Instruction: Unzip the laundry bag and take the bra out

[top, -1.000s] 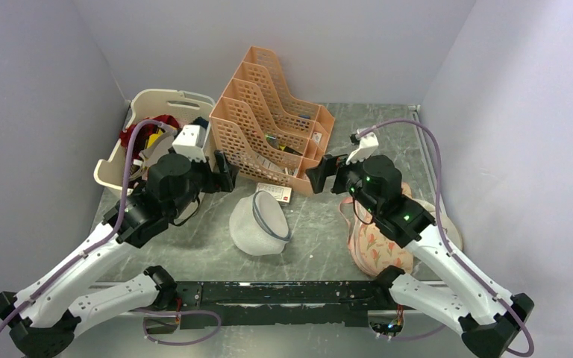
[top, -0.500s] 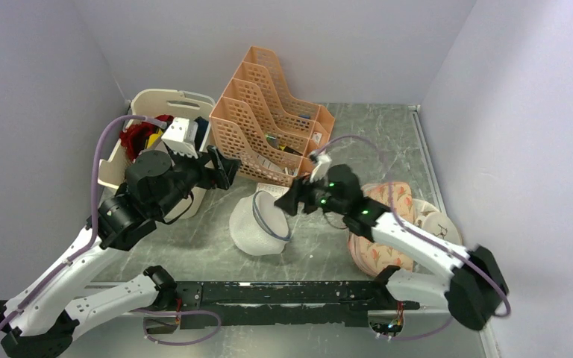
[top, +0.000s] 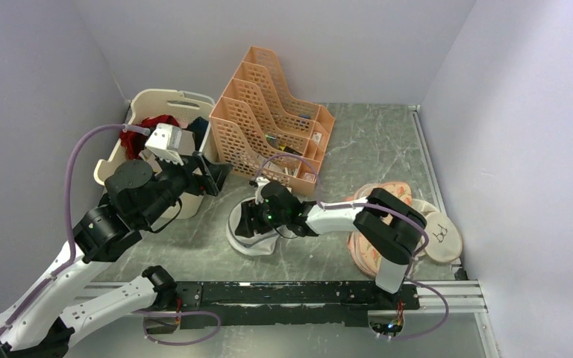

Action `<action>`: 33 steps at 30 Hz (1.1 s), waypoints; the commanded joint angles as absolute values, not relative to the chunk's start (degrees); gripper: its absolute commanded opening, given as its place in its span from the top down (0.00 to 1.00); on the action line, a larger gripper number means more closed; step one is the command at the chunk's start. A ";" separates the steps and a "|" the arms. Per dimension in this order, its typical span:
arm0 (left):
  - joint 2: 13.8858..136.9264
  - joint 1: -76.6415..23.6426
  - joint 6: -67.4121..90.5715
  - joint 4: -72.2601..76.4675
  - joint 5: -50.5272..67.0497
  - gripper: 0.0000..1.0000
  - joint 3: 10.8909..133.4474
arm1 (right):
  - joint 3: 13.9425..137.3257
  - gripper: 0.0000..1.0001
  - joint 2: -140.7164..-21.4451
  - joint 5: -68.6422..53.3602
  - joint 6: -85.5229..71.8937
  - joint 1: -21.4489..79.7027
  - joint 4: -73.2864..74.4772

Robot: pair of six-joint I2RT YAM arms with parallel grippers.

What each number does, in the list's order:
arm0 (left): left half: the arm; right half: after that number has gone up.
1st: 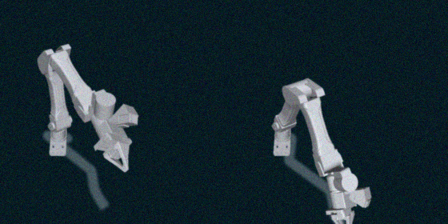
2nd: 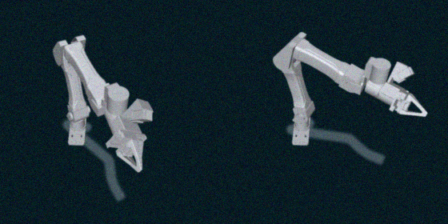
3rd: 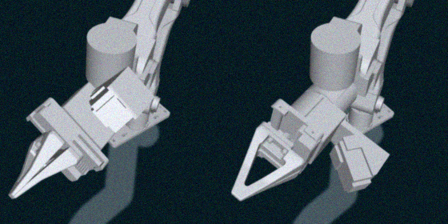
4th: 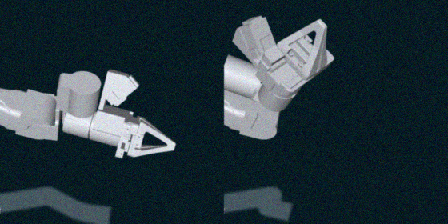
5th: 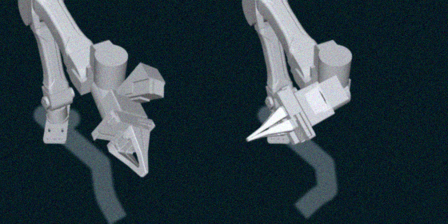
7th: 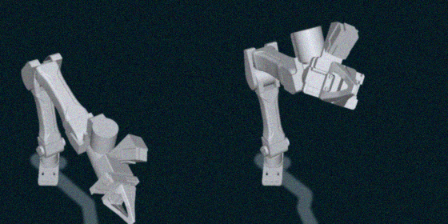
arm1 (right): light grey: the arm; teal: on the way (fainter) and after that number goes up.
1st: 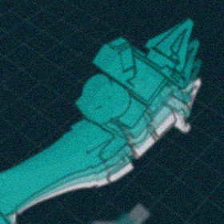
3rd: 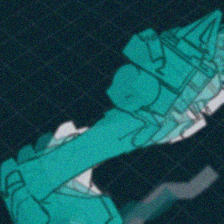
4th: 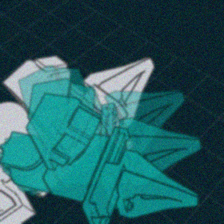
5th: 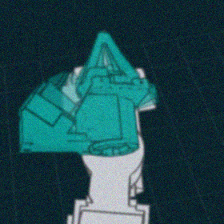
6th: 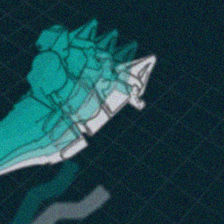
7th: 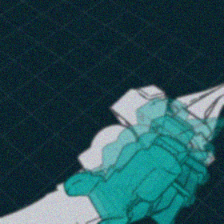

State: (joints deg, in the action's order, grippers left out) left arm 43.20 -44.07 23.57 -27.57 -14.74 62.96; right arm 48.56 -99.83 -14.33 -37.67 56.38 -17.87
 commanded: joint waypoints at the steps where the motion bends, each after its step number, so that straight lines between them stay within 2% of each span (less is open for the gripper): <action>1: 42.64 -43.86 23.70 -29.37 -14.76 0.06 63.19 | 49.84 0.39 -100.26 -14.30 -37.84 56.53 -19.19; 9: 42.70 -43.85 22.86 -26.71 -16.67 0.06 60.22 | 50.82 0.11 -81.91 -6.42 -31.49 56.39 -5.77; 14: 46.15 -43.78 20.87 -22.78 -19.53 0.06 58.87 | 51.29 0.01 -70.94 3.26 -26.23 51.94 4.00; 19: 50.67 -41.10 16.05 -18.89 -20.11 0.06 62.55 | 49.33 0.00 -59.16 2.04 -22.71 33.68 8.47; 23: 54.10 -32.98 14.94 -16.88 -15.10 0.06 69.59 | 56.43 0.00 -54.27 5.73 -17.81 21.20 16.65; 27: 56.79 -29.13 13.12 -16.59 -11.21 0.06 79.59 | 67.78 0.00 -51.10 16.89 -12.27 19.90 21.90; 29: 58.13 -29.05 11.19 -18.42 -11.81 0.06 84.57 | 72.70 0.00 -50.41 23.40 -10.58 23.92 23.34; 33: 56.52 -29.05 9.20 -18.22 -12.04 0.06 88.76 | 77.83 0.00 -46.62 21.63 -7.85 26.12 21.66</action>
State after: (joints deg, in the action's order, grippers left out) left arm 58.17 -29.39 12.82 -19.66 -13.78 84.86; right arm 73.52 -50.19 17.47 -12.95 24.64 19.92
